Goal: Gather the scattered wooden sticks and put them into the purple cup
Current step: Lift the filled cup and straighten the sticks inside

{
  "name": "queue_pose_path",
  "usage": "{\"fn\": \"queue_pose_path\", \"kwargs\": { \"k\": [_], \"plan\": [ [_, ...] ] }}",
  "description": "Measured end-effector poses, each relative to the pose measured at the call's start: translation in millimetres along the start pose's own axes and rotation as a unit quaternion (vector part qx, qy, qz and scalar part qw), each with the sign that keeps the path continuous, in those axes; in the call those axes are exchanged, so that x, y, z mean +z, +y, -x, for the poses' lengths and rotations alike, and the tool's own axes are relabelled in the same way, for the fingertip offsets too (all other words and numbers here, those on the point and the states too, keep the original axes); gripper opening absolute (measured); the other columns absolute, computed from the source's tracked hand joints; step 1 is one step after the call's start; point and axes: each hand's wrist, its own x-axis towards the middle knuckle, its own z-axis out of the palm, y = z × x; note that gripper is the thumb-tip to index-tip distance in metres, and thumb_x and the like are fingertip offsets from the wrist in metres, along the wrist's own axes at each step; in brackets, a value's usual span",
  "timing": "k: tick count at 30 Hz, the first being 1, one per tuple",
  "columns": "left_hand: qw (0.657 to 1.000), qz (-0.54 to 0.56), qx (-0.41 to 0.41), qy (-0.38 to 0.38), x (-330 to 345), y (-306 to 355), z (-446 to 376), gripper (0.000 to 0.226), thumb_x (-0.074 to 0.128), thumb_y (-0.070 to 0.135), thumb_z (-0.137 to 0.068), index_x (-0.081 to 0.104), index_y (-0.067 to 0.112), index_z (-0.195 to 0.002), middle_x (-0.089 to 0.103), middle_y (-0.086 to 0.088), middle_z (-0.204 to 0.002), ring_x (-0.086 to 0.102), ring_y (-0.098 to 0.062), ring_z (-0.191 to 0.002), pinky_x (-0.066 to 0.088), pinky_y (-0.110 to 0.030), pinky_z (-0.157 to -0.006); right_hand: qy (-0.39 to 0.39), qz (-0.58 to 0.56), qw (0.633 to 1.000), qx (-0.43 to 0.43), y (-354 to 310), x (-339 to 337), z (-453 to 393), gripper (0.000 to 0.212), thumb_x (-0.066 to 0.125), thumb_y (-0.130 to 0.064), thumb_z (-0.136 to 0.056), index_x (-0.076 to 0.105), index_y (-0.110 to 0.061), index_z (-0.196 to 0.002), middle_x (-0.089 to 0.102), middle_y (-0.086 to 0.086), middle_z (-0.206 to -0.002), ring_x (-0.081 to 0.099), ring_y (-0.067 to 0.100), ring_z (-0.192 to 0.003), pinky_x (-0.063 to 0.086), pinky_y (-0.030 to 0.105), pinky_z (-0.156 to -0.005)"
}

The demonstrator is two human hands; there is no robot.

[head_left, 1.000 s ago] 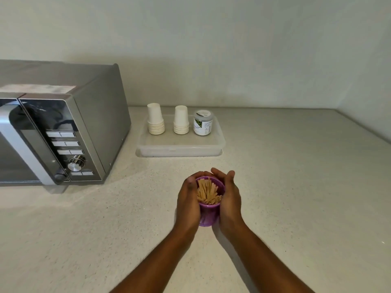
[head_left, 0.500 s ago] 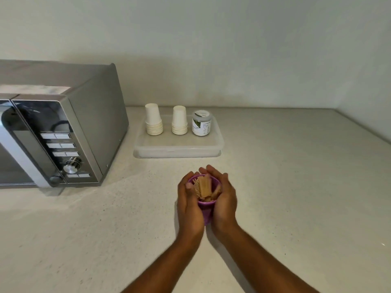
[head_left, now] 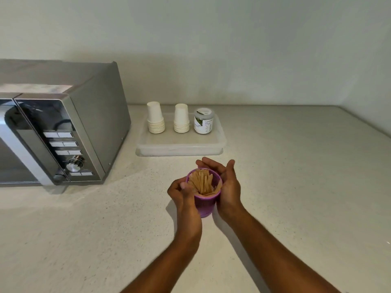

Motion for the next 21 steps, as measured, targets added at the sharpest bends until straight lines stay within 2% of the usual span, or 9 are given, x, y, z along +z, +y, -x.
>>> {"fn": "queue_pose_path", "kwargs": {
  "k": [3, 6, 7, 9, 11, 13, 16, 18, 21],
  "plan": [
    [0.996, -0.042, -0.011, 0.071, -12.2, -5.6, -13.4, 0.025, 0.031, 0.063, -0.1, 0.046, 0.043, -0.105, 0.055, 0.017, -0.103, 0.061, 0.0, -0.091, 0.049, -0.01, -0.059, 0.048, 0.039, 0.998, -0.017, -0.4, -7.4, -0.2, 0.072, 0.017, -0.057, -0.105, 0.071, -0.012, -0.119, 0.077, 0.008, -0.117, 0.07, 0.025, -0.116, 0.053, 0.044, -0.105],
    [0.995, -0.074, -0.009, 0.071, -19.5, -0.3, -30.2, 0.027, 0.034, 0.064, -0.099, 0.05, 0.042, -0.102, 0.055, 0.022, -0.104, 0.054, -0.004, -0.099, 0.044, -0.028, -0.08, 0.074, 0.045, 0.996, -0.036, 0.6, -17.1, 6.7, 0.073, 0.018, -0.063, -0.099, 0.07, -0.016, -0.12, 0.075, 0.006, -0.121, 0.068, 0.024, -0.119, 0.046, 0.049, -0.113],
    [0.996, -0.073, -0.002, 0.05, -20.0, 2.6, -34.6, 0.037, 0.033, 0.069, -0.095, 0.053, 0.041, -0.108, 0.057, 0.023, -0.111, 0.055, -0.006, -0.107, 0.043, -0.03, -0.084, 0.072, 0.051, 0.995, -0.04, 4.0, -16.3, 13.5, 0.072, 0.021, -0.066, -0.095, 0.07, -0.02, -0.119, 0.076, 0.003, -0.12, 0.069, 0.023, -0.118, 0.05, 0.047, -0.11],
    [0.998, -0.055, -0.013, -0.009, -16.9, 5.3, -39.5, 0.048, 0.034, 0.072, -0.094, 0.062, 0.037, -0.113, 0.066, 0.019, -0.117, 0.062, -0.01, -0.114, 0.047, -0.027, -0.085, 0.039, 0.056, 0.997, -0.021, 13.4, -11.1, 26.1, 0.068, 0.029, -0.07, -0.089, 0.07, -0.023, -0.117, 0.078, -0.002, -0.113, 0.073, 0.02, -0.109, 0.061, 0.033, -0.089],
    [0.997, -0.028, -0.042, -0.058, -7.3, 2.1, -34.6, 0.043, 0.041, 0.061, -0.1, 0.072, 0.032, -0.109, 0.075, 0.008, -0.111, 0.071, -0.015, -0.106, 0.057, -0.033, -0.087, -0.002, 0.044, 0.999, -0.005, 16.2, -4.9, 30.1, 0.062, 0.036, -0.065, -0.093, 0.071, -0.019, -0.117, 0.08, -0.001, -0.105, 0.077, 0.019, -0.098, 0.061, 0.022, -0.072],
    [0.996, -0.027, -0.062, -0.06, 1.3, 0.6, -28.7, 0.036, 0.043, 0.048, -0.105, 0.074, 0.031, -0.109, 0.077, 0.003, -0.106, 0.074, -0.016, -0.099, 0.06, -0.04, -0.088, 0.003, 0.028, 1.0, 0.002, 12.3, -0.8, 28.7, 0.052, 0.039, -0.053, -0.103, 0.073, -0.014, -0.114, 0.08, 0.004, -0.101, 0.077, 0.023, -0.096, 0.06, 0.025, -0.071],
    [0.993, 0.058, -0.094, -0.042, -0.4, 7.3, -32.3, 0.042, 0.044, 0.046, -0.104, 0.075, 0.018, -0.11, 0.077, -0.008, -0.105, 0.076, -0.02, -0.092, 0.062, -0.033, -0.073, -0.006, 0.049, 0.999, -0.008, 16.3, 2.7, 29.9, 0.032, 0.046, -0.031, -0.107, 0.074, -0.017, -0.115, 0.079, 0.002, -0.106, 0.077, 0.017, -0.096, 0.059, 0.021, -0.071],
    [0.99, 0.093, -0.101, -0.021, 0.2, 9.3, -30.4, 0.049, 0.042, 0.052, -0.103, 0.076, 0.017, -0.109, 0.077, -0.012, -0.105, 0.076, -0.026, -0.094, 0.062, -0.035, -0.073, -0.014, 0.049, 0.999, -0.004, 18.4, 2.7, 32.5, 0.029, 0.048, -0.032, -0.106, 0.074, -0.022, -0.117, 0.078, 0.002, -0.11, 0.076, 0.016, -0.098, 0.06, 0.023, -0.074],
    [0.999, 0.015, -0.04, -0.033, 3.8, 8.4, -22.8, 0.049, 0.045, 0.06, -0.098, 0.073, 0.023, -0.113, 0.076, -0.006, -0.11, 0.073, -0.026, -0.102, 0.061, -0.042, -0.087, 0.006, -0.015, 1.0, 0.012, 18.1, -1.3, 34.4, 0.037, 0.046, -0.042, -0.106, 0.074, -0.02, -0.116, 0.079, 0.006, -0.107, 0.077, 0.024, -0.098, 0.061, 0.031, -0.075]
  ]
}}
